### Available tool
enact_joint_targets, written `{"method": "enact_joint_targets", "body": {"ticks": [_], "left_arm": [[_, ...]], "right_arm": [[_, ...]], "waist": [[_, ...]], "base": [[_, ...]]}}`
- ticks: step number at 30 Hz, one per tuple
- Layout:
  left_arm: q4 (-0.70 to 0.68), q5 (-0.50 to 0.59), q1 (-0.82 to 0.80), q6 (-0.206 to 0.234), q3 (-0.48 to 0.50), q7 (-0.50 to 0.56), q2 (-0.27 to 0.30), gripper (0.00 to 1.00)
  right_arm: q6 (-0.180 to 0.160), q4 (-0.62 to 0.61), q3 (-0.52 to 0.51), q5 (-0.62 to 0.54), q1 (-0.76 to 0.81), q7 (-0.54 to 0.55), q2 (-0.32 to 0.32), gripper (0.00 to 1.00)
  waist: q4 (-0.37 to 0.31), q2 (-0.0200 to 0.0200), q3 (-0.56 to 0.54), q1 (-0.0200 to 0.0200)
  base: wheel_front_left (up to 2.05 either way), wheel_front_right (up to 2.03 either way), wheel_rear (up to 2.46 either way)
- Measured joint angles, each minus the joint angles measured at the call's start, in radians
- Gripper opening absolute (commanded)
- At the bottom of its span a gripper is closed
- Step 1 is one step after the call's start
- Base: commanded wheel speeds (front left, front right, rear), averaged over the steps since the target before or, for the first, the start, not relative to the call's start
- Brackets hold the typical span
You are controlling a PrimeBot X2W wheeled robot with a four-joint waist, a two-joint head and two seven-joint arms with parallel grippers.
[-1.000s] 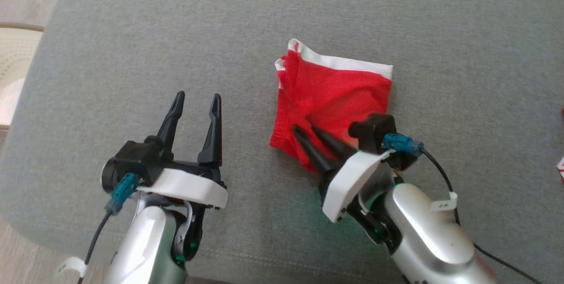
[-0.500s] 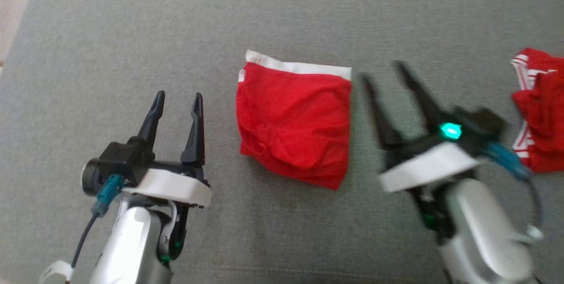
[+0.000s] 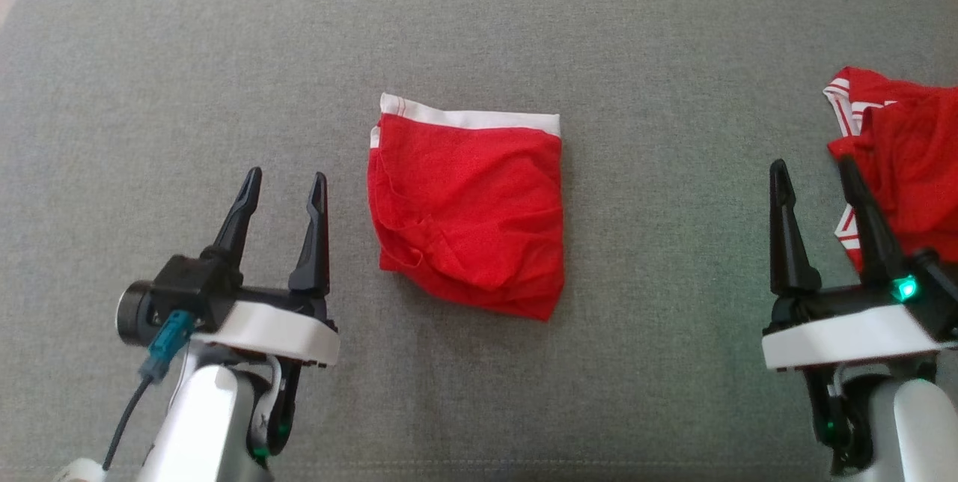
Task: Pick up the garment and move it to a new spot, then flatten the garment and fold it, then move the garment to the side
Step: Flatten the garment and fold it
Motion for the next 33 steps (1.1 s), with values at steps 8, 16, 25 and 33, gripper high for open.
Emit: {"method": "enact_joint_targets", "body": {"ticks": [8,16,25,33], "left_arm": [[-0.001,0.000,0.000,0.008,-0.001,0.000,0.002,1.00],[-0.002,-0.001,0.000,0.008,-0.004,0.001,0.003,1.00],[0.001,-0.001,-0.029,0.007,-0.023,0.001,0.001,1.00],[0.019,-0.011,-0.054,-0.002,-0.040,0.001,-0.025,1.00]], "right_arm": [[0.000,-0.026,-0.013,-0.004,0.015,0.019,0.001,1.00],[0.000,-0.026,-0.014,-0.003,0.032,0.031,0.001,0.90],[0.000,0.140,0.217,0.019,-0.085,0.054,0.000,0.00],[0.000,0.402,0.500,0.121,-0.291,0.040,-0.007,0.00]], "waist": [[-0.003,0.0000,0.002,0.0000],[0.001,0.0000,0.010,0.0000],[0.044,0.0000,0.042,0.0000],[0.123,0.0000,0.071,0.0000]], "base": [[0.00,0.00,0.00],[0.00,0.00,0.00],[0.00,0.00,0.00],[0.00,0.00,0.00]]}}
